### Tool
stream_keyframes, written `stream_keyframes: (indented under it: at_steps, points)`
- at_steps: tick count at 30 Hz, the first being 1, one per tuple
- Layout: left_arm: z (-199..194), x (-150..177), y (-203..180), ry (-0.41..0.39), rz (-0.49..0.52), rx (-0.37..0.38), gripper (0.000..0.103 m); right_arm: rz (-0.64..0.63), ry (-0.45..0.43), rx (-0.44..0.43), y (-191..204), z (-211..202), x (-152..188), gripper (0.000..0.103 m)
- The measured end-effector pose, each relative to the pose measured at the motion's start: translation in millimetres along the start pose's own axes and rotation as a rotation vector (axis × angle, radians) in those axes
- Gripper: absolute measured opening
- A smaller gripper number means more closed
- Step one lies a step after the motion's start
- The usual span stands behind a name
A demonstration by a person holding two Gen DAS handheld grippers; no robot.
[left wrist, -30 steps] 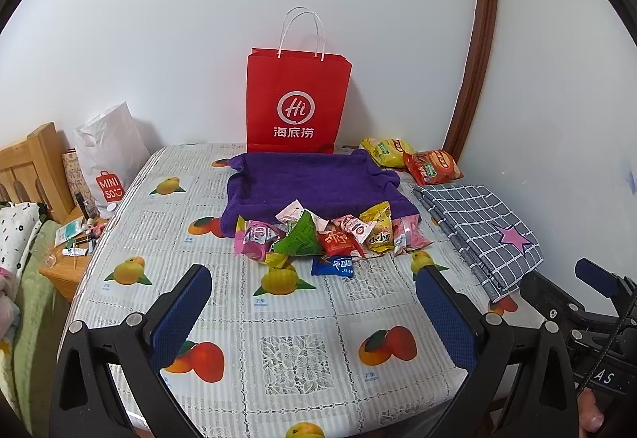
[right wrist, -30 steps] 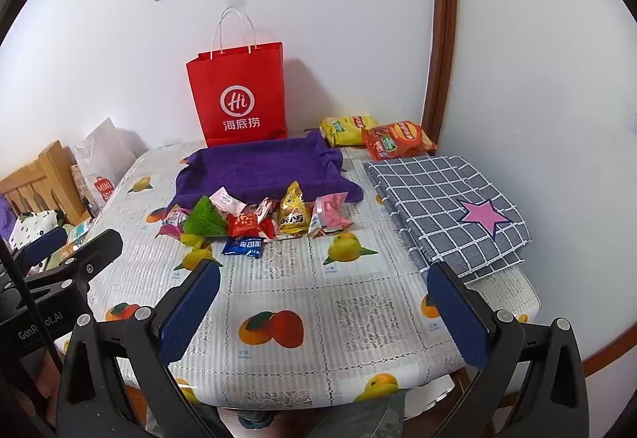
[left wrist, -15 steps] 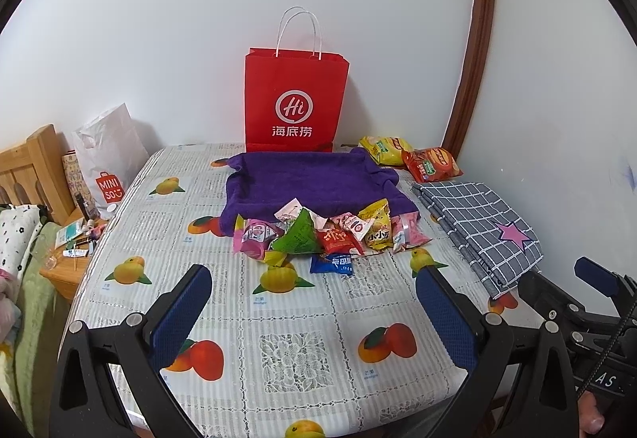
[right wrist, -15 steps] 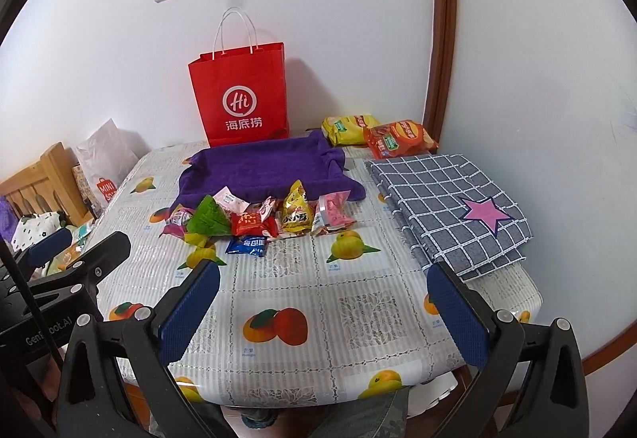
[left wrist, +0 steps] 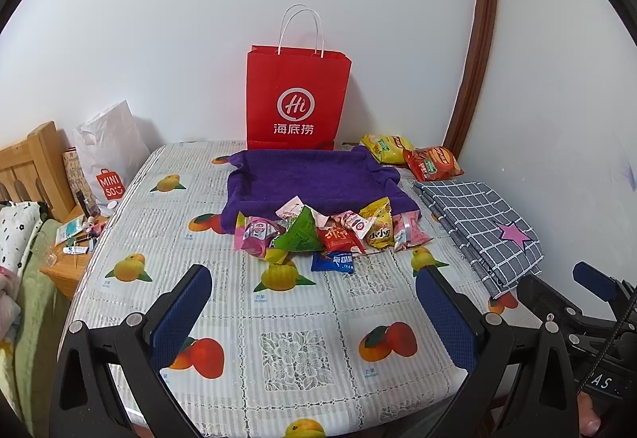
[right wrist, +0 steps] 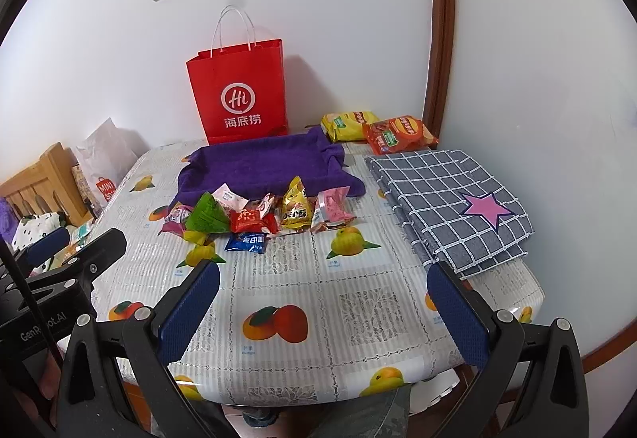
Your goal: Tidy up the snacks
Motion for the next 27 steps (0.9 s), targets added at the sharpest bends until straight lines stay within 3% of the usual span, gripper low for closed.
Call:
stream_keyframes:
  at_steps: [27]
  points:
    - [1.0,4.5,1.1,0.005,-0.005,0.01,0.103,0.025,-0.004,-0.001,-1.1,0.1,1.4,0.103]
Point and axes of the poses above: each gripper's, at about its wrist camera, not at the fingertips, and z roughly the way its jaws point, y to its left, x to its underside, the point moved 6 cm from there along z, roughly the way its jaws point, and after that the axes turned 7 degrees about -y, right-handed, at the moved point
